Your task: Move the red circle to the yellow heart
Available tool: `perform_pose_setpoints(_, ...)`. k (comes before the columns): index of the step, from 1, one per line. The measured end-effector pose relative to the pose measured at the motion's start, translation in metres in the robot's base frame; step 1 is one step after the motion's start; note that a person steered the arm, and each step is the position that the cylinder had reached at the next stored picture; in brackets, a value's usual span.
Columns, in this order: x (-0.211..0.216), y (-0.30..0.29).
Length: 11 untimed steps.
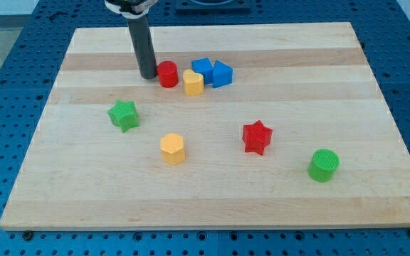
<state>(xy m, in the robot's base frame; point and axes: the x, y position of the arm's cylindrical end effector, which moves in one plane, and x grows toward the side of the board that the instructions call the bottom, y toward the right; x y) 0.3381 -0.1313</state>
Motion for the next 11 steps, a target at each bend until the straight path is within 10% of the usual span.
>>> perform_pose_setpoints(2,0.048,-0.027)
perform_pose_setpoints(11,0.018,-0.013)
